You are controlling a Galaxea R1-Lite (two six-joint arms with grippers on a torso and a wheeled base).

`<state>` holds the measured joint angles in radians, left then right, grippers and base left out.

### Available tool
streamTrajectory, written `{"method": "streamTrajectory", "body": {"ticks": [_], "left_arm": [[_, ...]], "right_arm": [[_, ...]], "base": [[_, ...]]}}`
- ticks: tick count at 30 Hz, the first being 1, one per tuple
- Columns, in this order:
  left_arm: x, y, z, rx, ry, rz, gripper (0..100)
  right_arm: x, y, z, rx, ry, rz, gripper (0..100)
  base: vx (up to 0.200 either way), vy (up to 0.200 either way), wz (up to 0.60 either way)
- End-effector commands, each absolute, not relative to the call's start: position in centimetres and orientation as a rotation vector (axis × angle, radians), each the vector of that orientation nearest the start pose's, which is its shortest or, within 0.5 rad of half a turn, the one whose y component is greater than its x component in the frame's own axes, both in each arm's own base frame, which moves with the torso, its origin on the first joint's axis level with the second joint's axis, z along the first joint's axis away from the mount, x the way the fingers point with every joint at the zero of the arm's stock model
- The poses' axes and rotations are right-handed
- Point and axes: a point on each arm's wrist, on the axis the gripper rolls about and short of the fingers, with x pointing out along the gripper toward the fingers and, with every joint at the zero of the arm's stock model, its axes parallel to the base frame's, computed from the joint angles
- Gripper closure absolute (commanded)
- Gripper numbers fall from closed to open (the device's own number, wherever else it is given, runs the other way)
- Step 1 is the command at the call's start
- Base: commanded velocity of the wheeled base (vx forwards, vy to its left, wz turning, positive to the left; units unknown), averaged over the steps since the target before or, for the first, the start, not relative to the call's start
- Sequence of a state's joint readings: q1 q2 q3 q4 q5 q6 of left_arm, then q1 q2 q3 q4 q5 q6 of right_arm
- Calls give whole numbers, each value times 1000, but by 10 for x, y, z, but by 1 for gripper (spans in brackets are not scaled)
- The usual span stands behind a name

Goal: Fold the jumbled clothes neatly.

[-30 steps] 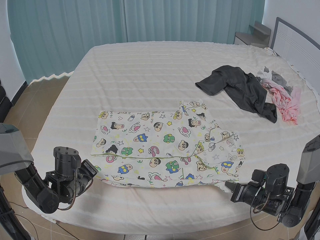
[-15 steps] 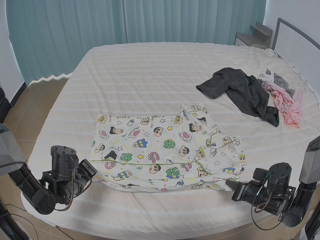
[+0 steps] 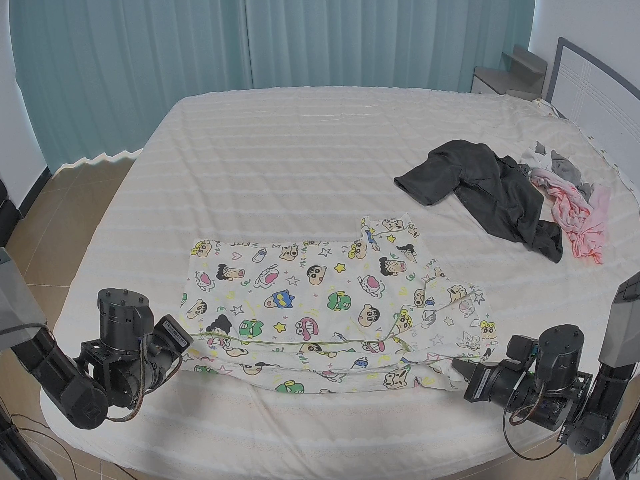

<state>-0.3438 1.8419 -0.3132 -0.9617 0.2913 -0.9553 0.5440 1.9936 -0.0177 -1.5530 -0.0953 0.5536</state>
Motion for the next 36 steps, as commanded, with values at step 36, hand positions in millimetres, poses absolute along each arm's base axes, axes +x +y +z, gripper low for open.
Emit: {"method": "streamTrajectory", "body": {"ticks": [36], "left_arm": [[333, -75, 23, -764, 584, 280, 100]], "right_arm": [[267, 114, 22, 362, 460, 216, 100]], "base": [[0, 0, 0]]}}
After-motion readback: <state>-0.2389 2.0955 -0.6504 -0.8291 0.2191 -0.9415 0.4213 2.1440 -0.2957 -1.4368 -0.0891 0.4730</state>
